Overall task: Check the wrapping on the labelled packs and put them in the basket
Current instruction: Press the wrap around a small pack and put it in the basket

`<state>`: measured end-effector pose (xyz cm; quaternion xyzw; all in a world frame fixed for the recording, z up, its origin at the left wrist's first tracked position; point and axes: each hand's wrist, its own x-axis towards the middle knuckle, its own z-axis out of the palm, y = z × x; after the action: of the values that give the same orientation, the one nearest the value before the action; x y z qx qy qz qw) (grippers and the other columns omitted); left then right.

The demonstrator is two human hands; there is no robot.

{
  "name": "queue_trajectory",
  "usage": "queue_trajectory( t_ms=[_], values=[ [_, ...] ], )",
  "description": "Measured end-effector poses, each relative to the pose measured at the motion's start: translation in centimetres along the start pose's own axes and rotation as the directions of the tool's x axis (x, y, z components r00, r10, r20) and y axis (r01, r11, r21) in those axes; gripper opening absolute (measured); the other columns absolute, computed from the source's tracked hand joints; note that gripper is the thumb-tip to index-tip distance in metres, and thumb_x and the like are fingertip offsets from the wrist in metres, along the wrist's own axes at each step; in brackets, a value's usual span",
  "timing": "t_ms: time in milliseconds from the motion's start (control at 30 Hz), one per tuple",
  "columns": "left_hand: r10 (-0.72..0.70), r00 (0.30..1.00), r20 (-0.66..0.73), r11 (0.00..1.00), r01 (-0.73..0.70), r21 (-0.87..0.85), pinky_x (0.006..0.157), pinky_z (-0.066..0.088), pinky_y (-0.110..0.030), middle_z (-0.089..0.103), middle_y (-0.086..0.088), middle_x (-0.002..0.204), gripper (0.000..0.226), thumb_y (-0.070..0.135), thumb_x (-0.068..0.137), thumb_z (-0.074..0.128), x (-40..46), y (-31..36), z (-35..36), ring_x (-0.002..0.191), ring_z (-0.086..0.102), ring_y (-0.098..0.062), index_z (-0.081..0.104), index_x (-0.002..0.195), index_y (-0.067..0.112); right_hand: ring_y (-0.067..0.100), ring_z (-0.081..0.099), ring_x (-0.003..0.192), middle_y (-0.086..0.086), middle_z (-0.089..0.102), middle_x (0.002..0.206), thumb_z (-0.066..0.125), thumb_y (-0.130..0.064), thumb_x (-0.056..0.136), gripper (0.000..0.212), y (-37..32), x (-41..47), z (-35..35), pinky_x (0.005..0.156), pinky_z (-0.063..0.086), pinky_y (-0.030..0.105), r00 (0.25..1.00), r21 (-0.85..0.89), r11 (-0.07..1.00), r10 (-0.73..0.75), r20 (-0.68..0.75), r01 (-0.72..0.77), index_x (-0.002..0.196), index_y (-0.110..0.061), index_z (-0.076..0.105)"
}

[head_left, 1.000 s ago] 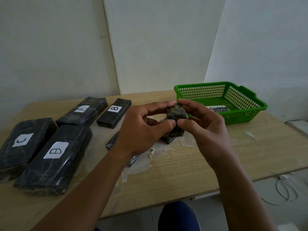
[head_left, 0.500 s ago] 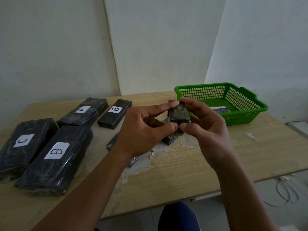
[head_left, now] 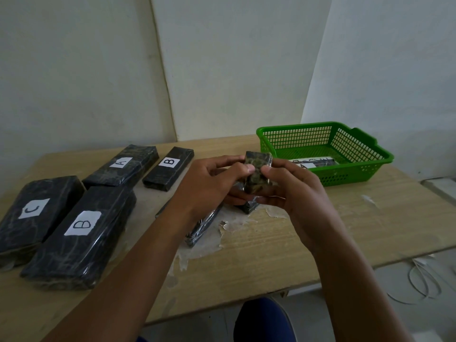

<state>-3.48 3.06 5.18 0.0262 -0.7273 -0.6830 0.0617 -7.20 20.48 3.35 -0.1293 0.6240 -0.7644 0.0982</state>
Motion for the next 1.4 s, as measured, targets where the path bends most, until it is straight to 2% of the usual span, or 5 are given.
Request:
queue_trajectory(
  t_ms=[633, 800, 933, 1233, 1400],
  values=[
    [-0.172, 0.985, 0.013, 0.984, 0.171, 0.046, 0.056, 0.058, -0.024, 0.079, -0.013, 0.075, 0.032, 0.037, 0.098, 0.062, -0.2, 0.6, 0.4, 0.064, 0.076, -0.02, 0.079, 0.097, 0.01, 0.022, 0.071, 0.064, -0.003, 0.077, 0.1, 0.07, -0.034, 0.097, 0.015, -0.4, -0.2, 0.8, 0.064, 0.054, 0.031, 0.997, -0.193, 0.978, 0.066, -0.046, -0.074, 0.107, -0.028, 0.079],
    [-0.166, 0.986, 0.016, 0.977, 0.163, 0.138, 0.062, 0.058, -0.027, 0.08, -0.014, 0.081, 0.051, 0.061, 0.098, 0.051, -0.1, 0.4, 0.0, 0.07, 0.077, -0.021, 0.077, 0.106, 0.017, 0.018, 0.077, 0.07, 0.001, 0.076, 0.118, 0.075, -0.047, 0.08, 0.069, -0.1, -0.7, 0.7, 0.062, 0.057, 0.023, 0.997, -0.276, 0.958, -0.068, 0.042, 0.077, 0.144, -0.026, 0.062],
    [-0.057, 0.998, -0.003, 0.977, 0.057, 0.204, 0.077, 0.064, -0.036, 0.08, -0.007, 0.089, 0.069, 0.078, 0.077, 0.052, 0.1, -0.5, -0.2, 0.084, 0.078, -0.02, 0.078, 0.101, 0.019, 0.019, 0.077, 0.066, 0.002, 0.078, 0.117, 0.078, -0.037, 0.081, 0.066, -0.2, -0.9, 0.5, 0.057, 0.055, 0.019, 0.993, -0.273, 0.955, -0.111, 0.027, 0.114, 0.143, -0.022, 0.063],
    [0.243, 0.97, 0.031, 0.968, -0.244, 0.06, 0.076, 0.064, -0.03, 0.077, 0.01, 0.107, 0.038, 0.013, 0.091, 0.074, 0.0, -2.0, -1.0, 0.096, 0.078, -0.015, 0.068, 0.125, 0.026, 0.011, 0.078, 0.073, -0.006, 0.083, 0.104, 0.077, -0.026, 0.078, 0.033, -1.7, -1.4, 0.6, 0.058, 0.055, 0.015, 0.981, -0.154, 0.97, -0.179, 0.073, 0.188, 0.108, -0.038, 0.071],
    [0.335, 0.941, -0.051, 0.926, -0.318, 0.202, 0.075, 0.065, -0.028, 0.079, 0.01, 0.106, 0.043, 0.03, 0.08, 0.079, 0.0, -1.9, -1.0, 0.089, 0.079, -0.012, 0.073, 0.123, 0.033, 0.017, 0.077, 0.07, 0.002, 0.082, 0.105, 0.072, -0.012, 0.089, 0.031, -1.9, -1.3, 0.3, 0.061, 0.057, 0.018, 0.975, -0.132, 0.973, -0.169, 0.145, 0.189, 0.114, -0.03, 0.072]
  ],
)
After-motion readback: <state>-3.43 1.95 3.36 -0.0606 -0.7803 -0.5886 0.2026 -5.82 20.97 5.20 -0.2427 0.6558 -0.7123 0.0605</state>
